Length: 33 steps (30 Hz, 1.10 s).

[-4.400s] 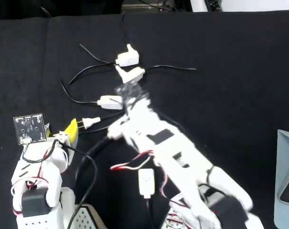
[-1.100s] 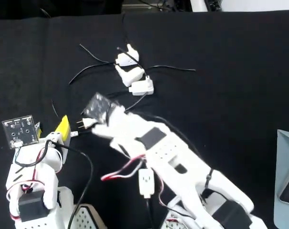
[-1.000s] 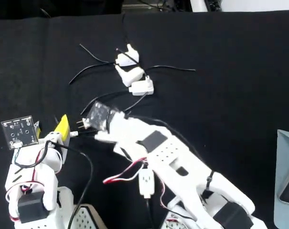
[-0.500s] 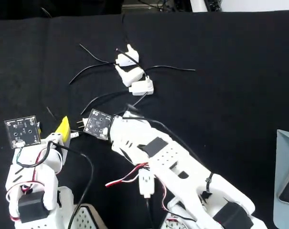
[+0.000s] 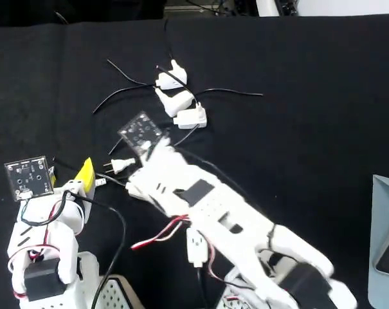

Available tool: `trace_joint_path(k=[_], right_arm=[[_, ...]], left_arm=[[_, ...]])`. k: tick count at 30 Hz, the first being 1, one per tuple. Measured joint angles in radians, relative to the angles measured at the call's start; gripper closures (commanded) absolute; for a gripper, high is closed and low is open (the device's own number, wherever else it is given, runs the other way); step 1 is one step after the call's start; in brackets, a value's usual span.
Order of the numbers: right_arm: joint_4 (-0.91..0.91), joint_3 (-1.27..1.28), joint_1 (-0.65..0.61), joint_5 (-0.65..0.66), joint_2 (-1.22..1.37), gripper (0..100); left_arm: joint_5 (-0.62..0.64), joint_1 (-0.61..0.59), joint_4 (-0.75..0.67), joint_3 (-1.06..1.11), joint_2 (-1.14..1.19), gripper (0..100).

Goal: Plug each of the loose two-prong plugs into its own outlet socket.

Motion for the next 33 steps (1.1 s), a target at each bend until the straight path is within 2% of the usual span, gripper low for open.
trace_joint_path(k=[3,7,13,15,21,26,33], right_arm=[[-0.006,-0.069,-0.025,-0.061,0.141,93.2],[-0.002,-0.164,-0.025,-0.095,0.305,81.0],[0.166,-0.295,-0.080,-0.100,0.373,79.5],[0.180,-0.321,-0.110,-0.089,0.377,81.5],[0.121,-0.373,-0.126,-0.058,0.391,98.9],[0.080,-0.397,-0.121,-0.058,0.500,98.7],[0.192,-0.557,-0.110,-0.058,0.677,98.7]], left_arm=[[0.000,-0.003,0.000,0.000,0.000,74],[0.000,-0.034,0.000,0.000,0.000,74],[0.000,-0.043,0.000,0.002,0.000,74],[0.000,-0.044,0.000,0.006,0.003,74],[0.006,-0.138,0.000,0.006,-0.002,74],[0.037,-0.199,0.000,0.006,-0.002,74],[0.074,-0.275,0.000,0.006,-0.002,74]])
